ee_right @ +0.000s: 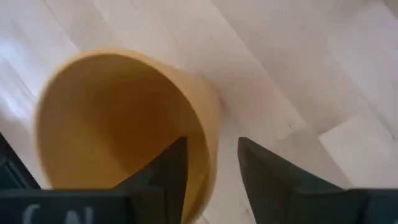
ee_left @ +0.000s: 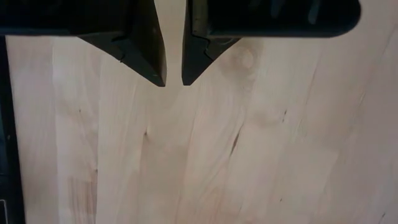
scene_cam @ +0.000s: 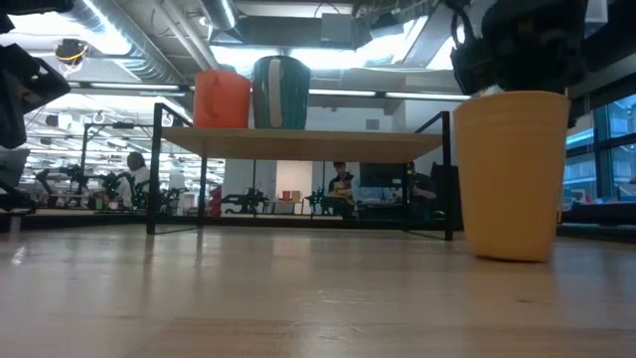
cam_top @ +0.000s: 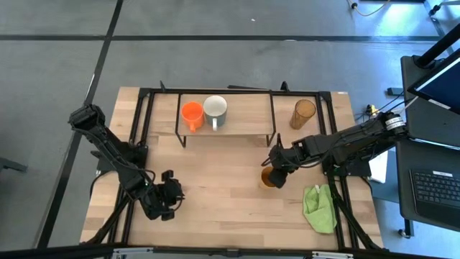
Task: Stack small to large cups/mugs on shelf
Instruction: Put the yellow cup on the shelf
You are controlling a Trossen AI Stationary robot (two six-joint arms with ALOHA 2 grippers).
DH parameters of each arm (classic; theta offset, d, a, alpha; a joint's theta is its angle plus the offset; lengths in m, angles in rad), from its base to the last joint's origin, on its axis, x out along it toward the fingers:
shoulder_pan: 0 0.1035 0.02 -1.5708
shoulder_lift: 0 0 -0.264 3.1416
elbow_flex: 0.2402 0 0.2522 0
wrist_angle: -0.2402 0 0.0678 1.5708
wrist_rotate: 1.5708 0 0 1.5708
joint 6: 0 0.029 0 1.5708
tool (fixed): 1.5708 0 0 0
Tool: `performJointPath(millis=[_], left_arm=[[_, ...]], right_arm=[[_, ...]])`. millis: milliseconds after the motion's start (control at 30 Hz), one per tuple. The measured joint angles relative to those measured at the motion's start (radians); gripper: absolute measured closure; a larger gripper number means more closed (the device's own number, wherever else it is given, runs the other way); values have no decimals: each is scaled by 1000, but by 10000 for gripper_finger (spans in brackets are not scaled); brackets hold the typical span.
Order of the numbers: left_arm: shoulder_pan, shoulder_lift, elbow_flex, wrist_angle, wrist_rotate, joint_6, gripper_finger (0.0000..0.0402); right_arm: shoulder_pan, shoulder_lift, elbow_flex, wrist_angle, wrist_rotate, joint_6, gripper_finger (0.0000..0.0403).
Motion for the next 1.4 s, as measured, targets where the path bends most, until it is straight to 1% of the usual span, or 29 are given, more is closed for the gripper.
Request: performJointPath(millis=[100,167,267,300,467,567,633,700,733,767,867,967,1033,1067,1133,1233,1300,1333,1400], left_arm=[[0,0,0,-16,0,-5,356],[0,0,0,-15,0,-6,358],[1,0,0,-15,0,-32,357],[1,0,0,-15,0,-44,356],[1,0,0,-12,0,-49,352],[1,0,0,-11,0,-49,351],[1,0,0,-3,15,-72,351],[8,-8,5,23,29,-82,351],[13,-19,11,54,22,-73,351],[17,-38,13,106,-8,-39,351],[8,-124,16,276,-135,164,351],[-3,-245,9,296,-241,297,351],[-13,-347,-37,308,-289,342,351],[-21,-400,-70,337,-294,362,351],[-37,-514,-154,447,-270,410,351],[-46,-670,-294,722,-175,561,351],[-44,-747,-367,873,-116,672,351],[-41,-773,-390,921,-102,722,351],[-36,-818,-426,931,-104,800,351]], right_arm=[[1,0,10,2,36,1,280],[1,0,25,-5,62,-24,312],[1,-1,32,-29,75,-55,377],[1,-1,32,-35,74,-56,388],[1,-1,36,-37,75,-51,386],[1,-1,62,-36,90,-63,394],[0,-1,83,-36,95,-77,392],[-3,-1,106,-37,102,-80,390],[-3,-1,118,-42,108,-81,390],[-3,-1,130,-50,113,-83,391],[-3,-1,159,-68,130,-93,395],[-3,-1,173,-93,142,-97,392],[-3,-1,174,-95,145,-97,388],[-3,-1,174,-97,146,-97,387],[-3,-1,174,-97,146,-103,389],[-3,-1,174,-95,148,-106,395],[-4,-1,174,-90,154,-104,396],[-4,-1,174,-90,156,-101,396],[-12,-1,174,-90,155,-84,396]])
